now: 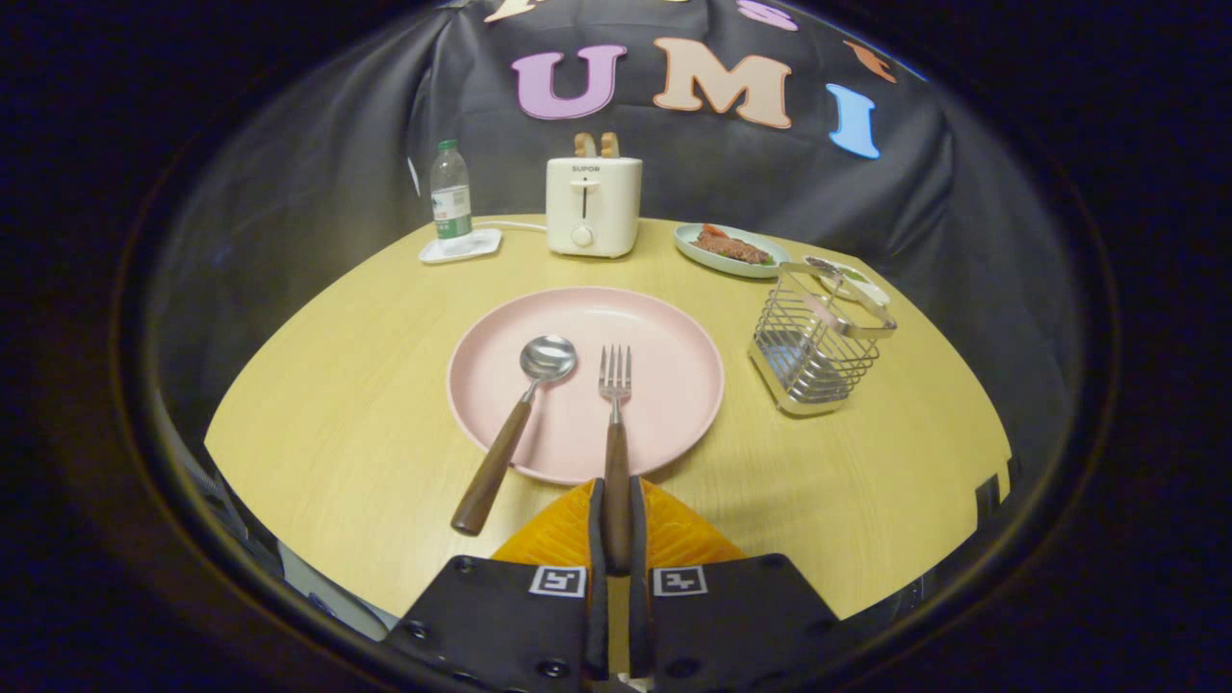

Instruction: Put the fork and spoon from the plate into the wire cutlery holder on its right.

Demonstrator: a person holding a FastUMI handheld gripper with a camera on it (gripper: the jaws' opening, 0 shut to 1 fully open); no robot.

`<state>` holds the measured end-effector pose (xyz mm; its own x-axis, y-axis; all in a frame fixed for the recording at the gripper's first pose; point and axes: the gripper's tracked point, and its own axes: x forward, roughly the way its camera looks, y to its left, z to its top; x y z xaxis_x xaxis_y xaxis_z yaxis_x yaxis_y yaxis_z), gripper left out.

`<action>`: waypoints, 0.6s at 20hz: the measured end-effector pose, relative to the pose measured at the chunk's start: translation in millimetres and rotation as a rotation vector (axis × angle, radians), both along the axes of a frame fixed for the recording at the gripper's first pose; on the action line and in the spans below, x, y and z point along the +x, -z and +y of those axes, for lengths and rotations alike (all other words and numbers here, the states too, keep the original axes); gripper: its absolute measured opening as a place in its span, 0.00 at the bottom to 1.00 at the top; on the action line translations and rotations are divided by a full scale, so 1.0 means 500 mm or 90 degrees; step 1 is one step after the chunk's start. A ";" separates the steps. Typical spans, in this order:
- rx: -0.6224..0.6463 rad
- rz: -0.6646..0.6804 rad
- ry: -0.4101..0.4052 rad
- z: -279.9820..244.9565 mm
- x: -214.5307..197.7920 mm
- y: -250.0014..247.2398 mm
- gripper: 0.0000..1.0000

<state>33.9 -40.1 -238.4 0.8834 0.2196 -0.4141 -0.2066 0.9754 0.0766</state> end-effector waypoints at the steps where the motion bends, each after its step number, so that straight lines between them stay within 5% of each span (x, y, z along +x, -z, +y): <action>1: 0.003 -0.003 0.009 -0.005 0.001 -0.005 0.11; 12: -0.025 -0.017 0.013 -0.022 -0.012 -0.138 0.04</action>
